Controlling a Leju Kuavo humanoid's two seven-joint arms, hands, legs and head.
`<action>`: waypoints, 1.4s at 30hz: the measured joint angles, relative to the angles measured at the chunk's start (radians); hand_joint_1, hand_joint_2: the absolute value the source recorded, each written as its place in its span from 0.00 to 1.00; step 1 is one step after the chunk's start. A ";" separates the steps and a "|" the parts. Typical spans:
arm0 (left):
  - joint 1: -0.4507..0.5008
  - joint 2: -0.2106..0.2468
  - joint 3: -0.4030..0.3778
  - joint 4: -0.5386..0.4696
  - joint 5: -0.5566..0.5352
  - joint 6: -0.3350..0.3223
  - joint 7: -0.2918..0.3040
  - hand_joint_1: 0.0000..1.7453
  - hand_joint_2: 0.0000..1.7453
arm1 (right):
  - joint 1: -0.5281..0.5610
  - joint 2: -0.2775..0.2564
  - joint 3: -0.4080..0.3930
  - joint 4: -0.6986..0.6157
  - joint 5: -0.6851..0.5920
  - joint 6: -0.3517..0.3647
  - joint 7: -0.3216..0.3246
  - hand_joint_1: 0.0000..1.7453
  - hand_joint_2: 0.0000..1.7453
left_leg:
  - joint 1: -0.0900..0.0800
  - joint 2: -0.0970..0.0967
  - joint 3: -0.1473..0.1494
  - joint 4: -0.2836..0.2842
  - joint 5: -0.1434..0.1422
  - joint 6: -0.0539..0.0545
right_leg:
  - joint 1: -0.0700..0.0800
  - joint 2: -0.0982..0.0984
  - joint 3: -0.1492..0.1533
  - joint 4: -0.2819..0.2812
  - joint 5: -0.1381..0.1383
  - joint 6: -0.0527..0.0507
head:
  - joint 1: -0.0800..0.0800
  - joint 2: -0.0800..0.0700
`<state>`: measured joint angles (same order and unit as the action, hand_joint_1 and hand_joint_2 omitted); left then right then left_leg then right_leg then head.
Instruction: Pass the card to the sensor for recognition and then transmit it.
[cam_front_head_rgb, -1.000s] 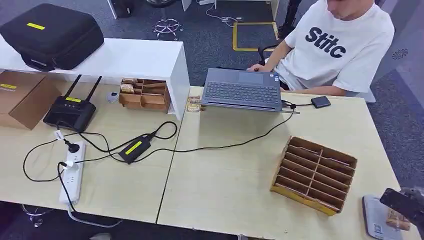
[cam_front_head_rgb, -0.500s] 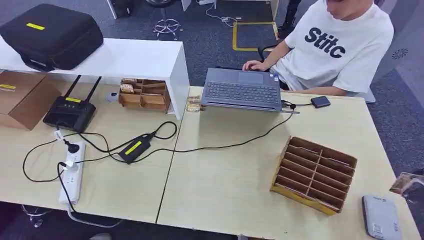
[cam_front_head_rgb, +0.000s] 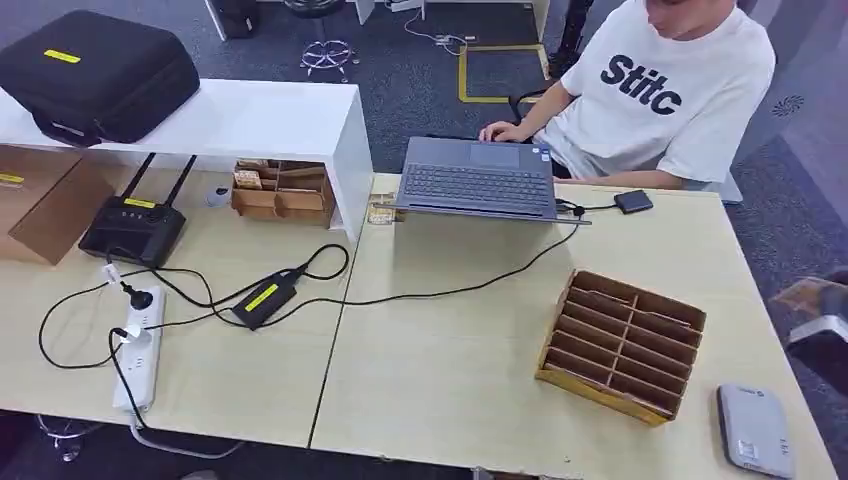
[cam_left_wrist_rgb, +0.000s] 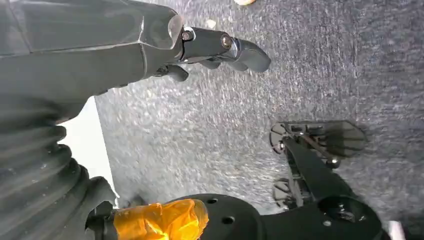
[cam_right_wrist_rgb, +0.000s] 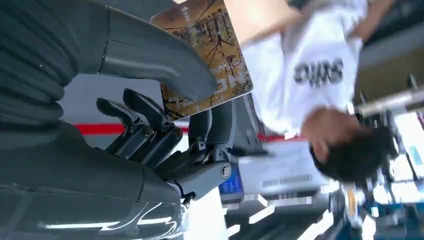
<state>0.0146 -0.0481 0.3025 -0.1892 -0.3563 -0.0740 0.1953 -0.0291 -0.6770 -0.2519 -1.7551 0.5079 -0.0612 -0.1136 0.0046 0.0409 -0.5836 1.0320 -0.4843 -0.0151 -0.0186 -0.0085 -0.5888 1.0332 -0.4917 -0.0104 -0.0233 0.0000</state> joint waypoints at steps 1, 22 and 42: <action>-0.009 0.001 -0.001 0.000 -0.011 -0.004 0.005 0.00 1.00 | -0.074 0.036 0.072 0.022 0.023 -0.033 0.023 1.00 1.00 | 0.000 0.002 0.002 0.000 0.000 0.000 | 0.000 0.003 0.000 0.000 0.001 0.001 | 0.001 0.000; -0.048 0.020 -0.084 0.000 -0.158 -0.063 0.018 0.00 1.00 | -0.930 0.554 0.750 0.680 0.134 -0.095 0.217 1.00 1.00 | 0.006 -0.017 -0.008 0.000 0.011 -0.007 | 0.005 -0.014 -0.004 0.001 0.005 -0.002 | 0.001 0.000; -0.047 0.023 -0.086 0.000 -0.191 -0.063 0.018 0.00 1.00 | -0.960 0.610 0.807 0.929 0.299 -0.098 0.213 0.00 1.00 | 0.006 -0.020 -0.009 0.001 0.011 -0.007 | 0.005 -0.016 -0.004 0.000 0.005 -0.001 | 0.002 0.000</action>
<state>-0.0326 -0.0248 0.2167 -0.1892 -0.5474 -0.1373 0.2136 -0.9888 -0.0668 0.5547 -0.8263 0.8064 -0.1594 0.0995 0.0105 0.0210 -0.5924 1.0330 -0.4734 -0.0223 -0.0132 -0.0247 -0.5932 1.0328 -0.4862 -0.0116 -0.0217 0.0000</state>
